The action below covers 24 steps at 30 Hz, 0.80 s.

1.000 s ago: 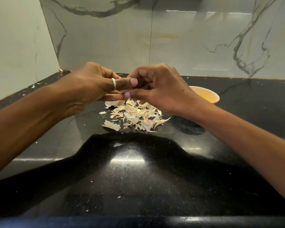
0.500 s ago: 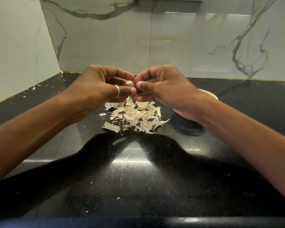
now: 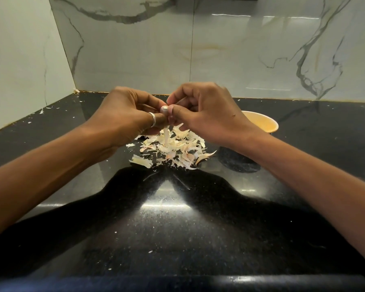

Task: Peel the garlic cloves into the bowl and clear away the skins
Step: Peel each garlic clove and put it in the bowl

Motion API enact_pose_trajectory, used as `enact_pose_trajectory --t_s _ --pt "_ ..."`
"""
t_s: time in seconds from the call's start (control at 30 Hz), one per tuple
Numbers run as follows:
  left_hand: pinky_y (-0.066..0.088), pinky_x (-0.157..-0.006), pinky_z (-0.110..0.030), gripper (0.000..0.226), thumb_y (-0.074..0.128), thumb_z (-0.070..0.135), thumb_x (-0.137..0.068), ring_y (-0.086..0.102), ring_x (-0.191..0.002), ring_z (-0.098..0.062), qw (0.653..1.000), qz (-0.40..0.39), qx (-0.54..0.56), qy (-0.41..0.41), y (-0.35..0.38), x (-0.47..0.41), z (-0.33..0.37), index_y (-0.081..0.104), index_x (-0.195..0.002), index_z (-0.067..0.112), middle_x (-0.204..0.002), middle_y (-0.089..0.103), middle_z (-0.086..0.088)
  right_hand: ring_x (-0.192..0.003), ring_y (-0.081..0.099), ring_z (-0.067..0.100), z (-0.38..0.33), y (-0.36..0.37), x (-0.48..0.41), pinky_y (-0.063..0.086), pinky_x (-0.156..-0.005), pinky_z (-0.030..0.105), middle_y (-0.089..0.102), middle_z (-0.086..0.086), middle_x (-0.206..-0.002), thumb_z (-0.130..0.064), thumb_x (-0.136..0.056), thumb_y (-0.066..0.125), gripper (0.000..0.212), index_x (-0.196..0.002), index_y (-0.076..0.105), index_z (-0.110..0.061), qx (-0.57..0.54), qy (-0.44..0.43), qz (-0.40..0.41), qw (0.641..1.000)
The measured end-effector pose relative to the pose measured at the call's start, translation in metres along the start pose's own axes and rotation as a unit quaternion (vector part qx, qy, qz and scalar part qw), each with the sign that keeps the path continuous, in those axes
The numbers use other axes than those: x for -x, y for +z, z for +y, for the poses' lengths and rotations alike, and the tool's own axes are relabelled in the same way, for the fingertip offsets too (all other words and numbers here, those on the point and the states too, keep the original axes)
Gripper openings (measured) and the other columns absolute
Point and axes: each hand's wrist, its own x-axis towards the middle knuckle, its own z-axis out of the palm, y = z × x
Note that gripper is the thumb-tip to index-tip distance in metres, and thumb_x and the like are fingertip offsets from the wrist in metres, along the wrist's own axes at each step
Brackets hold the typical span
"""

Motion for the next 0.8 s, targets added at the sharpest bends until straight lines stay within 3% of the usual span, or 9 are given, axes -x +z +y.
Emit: enact_pose_trajectory --t_s 0.17,0.3,0.43,0.7,0.8 --pt "0.063 -0.074 -0.028 0.019 0.064 -0.008 -0.090 0.075 -0.083 -0.013 0.999 -0.037 -0.002 -0.015 0.002 0.001 -0.001 0.075 -0.095 0.006 -0.084 0.078 -0.007 -0.071 0.073 0.007 0.002 0.003 0.002 0.061 -0.067 0.033 0.076 -0.004 -0.078 -0.015 -0.091 0.075 0.007 -0.096 0.079 -0.011 0.046 -0.064 0.019 0.997" --pt "0.061 -0.075 -0.023 0.017 0.065 -0.002 -0.092 0.072 -0.081 -0.008 0.998 -0.062 0.005 -0.009 0.005 0.002 -0.001 0.077 -0.095 0.009 -0.086 0.078 -0.007 -0.069 0.069 0.005 0.002 0.003 0.003 0.057 -0.065 0.026 0.074 -0.005 -0.076 -0.018 -0.091 0.072 0.009 -0.092 0.080 -0.014 0.102 -0.090 0.038 0.990" --pt "0.056 -0.069 -0.015 0.016 0.065 0.001 -0.093 0.068 -0.074 -0.004 0.998 -0.058 -0.007 0.006 0.007 0.002 -0.005 0.077 -0.097 0.010 -0.084 0.077 -0.005 -0.068 0.068 0.005 0.002 0.006 0.004 0.055 -0.064 0.024 0.073 -0.005 -0.075 -0.019 -0.090 0.072 0.009 -0.091 0.080 -0.015 0.112 -0.080 0.040 0.990" --pt "0.057 -0.059 -0.016 0.013 0.064 0.008 -0.095 0.063 -0.060 -0.005 0.999 -0.037 0.004 -0.031 0.013 0.000 -0.009 0.073 -0.089 0.001 -0.078 0.066 -0.013 -0.067 0.069 0.005 0.002 0.007 0.003 0.056 -0.063 0.025 0.073 -0.007 -0.074 -0.018 -0.091 0.071 0.009 -0.088 0.079 -0.014 0.084 -0.061 0.039 0.994" --pt "0.055 -0.057 -0.014 0.016 0.061 0.007 -0.098 0.059 -0.057 -0.003 0.998 -0.049 -0.005 -0.037 0.015 0.000 -0.009 0.073 -0.093 0.000 -0.075 0.063 -0.009 -0.066 0.068 0.004 0.003 0.006 0.003 0.054 -0.060 0.019 0.072 -0.009 -0.072 -0.017 -0.090 0.071 0.009 -0.087 0.078 -0.013 0.084 -0.059 0.032 0.994"
